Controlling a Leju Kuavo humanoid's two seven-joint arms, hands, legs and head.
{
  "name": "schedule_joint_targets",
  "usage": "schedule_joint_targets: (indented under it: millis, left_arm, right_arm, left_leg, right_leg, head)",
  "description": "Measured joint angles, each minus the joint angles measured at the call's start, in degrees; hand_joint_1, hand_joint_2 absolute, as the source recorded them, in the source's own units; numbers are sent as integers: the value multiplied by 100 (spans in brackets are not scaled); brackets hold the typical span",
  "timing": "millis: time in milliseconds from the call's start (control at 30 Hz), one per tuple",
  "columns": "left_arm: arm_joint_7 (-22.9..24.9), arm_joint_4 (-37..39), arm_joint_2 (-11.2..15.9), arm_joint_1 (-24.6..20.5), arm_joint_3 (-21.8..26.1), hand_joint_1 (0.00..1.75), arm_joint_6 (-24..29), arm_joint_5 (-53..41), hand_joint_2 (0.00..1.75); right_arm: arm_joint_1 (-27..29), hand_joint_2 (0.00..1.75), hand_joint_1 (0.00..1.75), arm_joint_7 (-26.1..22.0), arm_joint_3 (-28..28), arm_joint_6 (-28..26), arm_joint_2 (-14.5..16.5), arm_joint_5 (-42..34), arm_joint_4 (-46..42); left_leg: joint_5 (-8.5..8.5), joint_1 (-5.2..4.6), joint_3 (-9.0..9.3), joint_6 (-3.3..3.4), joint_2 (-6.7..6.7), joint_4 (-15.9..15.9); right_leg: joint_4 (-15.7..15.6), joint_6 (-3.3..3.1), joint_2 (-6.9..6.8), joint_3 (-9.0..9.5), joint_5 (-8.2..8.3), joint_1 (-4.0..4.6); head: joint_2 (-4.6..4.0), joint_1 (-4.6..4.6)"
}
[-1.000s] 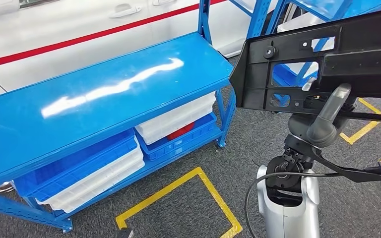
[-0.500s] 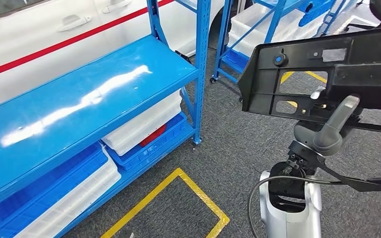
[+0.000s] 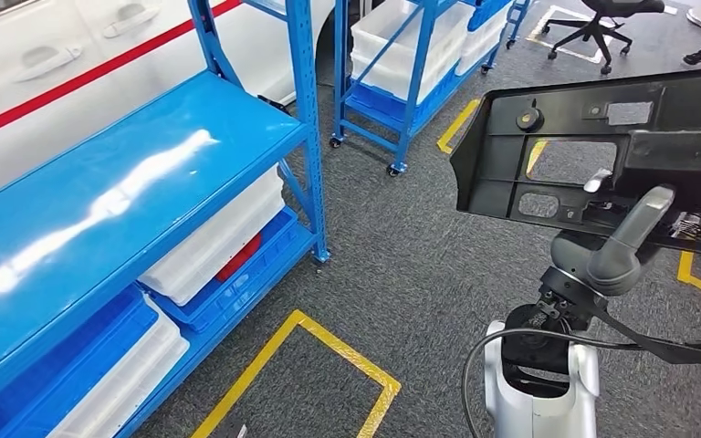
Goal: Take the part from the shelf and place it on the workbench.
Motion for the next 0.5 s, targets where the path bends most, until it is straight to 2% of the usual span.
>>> schedule_joint_targets:
  millis: [33,67,100,133,167,200,267,300,333,367,400,433,500]
  left_arm:
    - [1,0,2,-3,-3,0,11,-2,175]
    - [-1,0,4,-3,-5,0,20,-1,175]
    - [-2,-1,4,-5,-8,0,25,3,175]
    - [-6,-1,4,-11,-10,0,27,6,175]
    - [-12,-2,3,-17,-11,0,29,9,175]
    - [-16,-2,2,-20,-13,0,30,10,175]
    - [-14,-2,3,-3,-14,0,32,4,175]
    - [-4,-2,5,15,-16,0,32,-1,175]
    - [5,-2,6,30,-19,0,32,-9,175]
    - [13,-2,7,38,-22,0,32,-16,175]
    - [17,-2,8,40,-25,0,32,-21,175]
    - [19,-2,8,36,-26,0,31,-27,175]
    - [21,-1,13,27,-26,0,26,-36,175]
  right_arm:
    - [1,175,175,-14,-9,-11,15,-2,-22]
    - [5,175,175,-26,-18,-27,32,-5,-42]
    - [8,175,175,-32,-28,-47,47,-9,-57]
    - [12,175,175,-37,-39,-65,61,-14,-72]
    - [8,175,175,-40,-50,-81,75,-19,-87]
    - [-3,175,175,-43,-58,-95,93,-26,-99]
    - [-19,175,175,-48,-69,-132,132,-48,-113]
    - [-17,175,175,-49,-73,-157,149,-61,-115]
    - [-10,175,175,-50,-79,-178,157,-73,-117]
    - [-5,175,175,-50,-87,-192,161,-82,-120]
    - [-1,175,175,-51,-96,-196,164,-88,-125]
    - [-1,175,175,-51,-105,-196,167,-93,-133]
    - [-1,175,175,-52,-126,-197,174,-94,-156]
  left_leg:
    - [-18,-17,13,-35,48,6]
    - [-33,-31,26,-72,102,7]
    - [-45,-27,44,-107,166,4]
    - [-75,-13,54,-144,157,23]
    - [-147,3,34,-174,61,101]
    - [-279,19,-39,-193,-93,292]
    - [-660,31,-363,-205,-428,1011]
    - [-810,31,-559,-206,-498,1409]
    - [-864,31,-701,-204,-528,1673]
    - [-798,31,-752,-197,-543,1724]
    - [-620,32,-691,-184,-561,1533]
    - [-379,34,-538,-165,-627,1152]
    - [-61,56,-244,-131,-939,428]
  right_leg:
    - [-156,-36,-59,76,24,23]
    - [-191,-77,-42,78,8,49]
    - [-198,-118,45,65,16,55]
    - [-209,-155,116,64,22,50]
    - [-223,-195,188,67,32,38]
    - [-239,-235,256,73,45,24]
    - [-247,-289,399,74,60,16]
    - [-244,-302,485,70,63,27]
    - [-238,-308,579,68,64,35]
    - [-227,-309,677,67,64,41]
    - [-213,-306,774,67,62,43]
    - [-194,-297,866,66,57,42]
    - [-146,-254,1028,39,46,41]
  head:
    - [0,0]
    - [0,-1]
    - [0,-1]
    - [0,-1]
    - [0,-1]
    - [0,-1]
    - [0,-1]
    - [0,-1]
    - [0,-1]
    - [0,-1]
    - [0,-1]
    - [0,-1]
    - [0,-1]
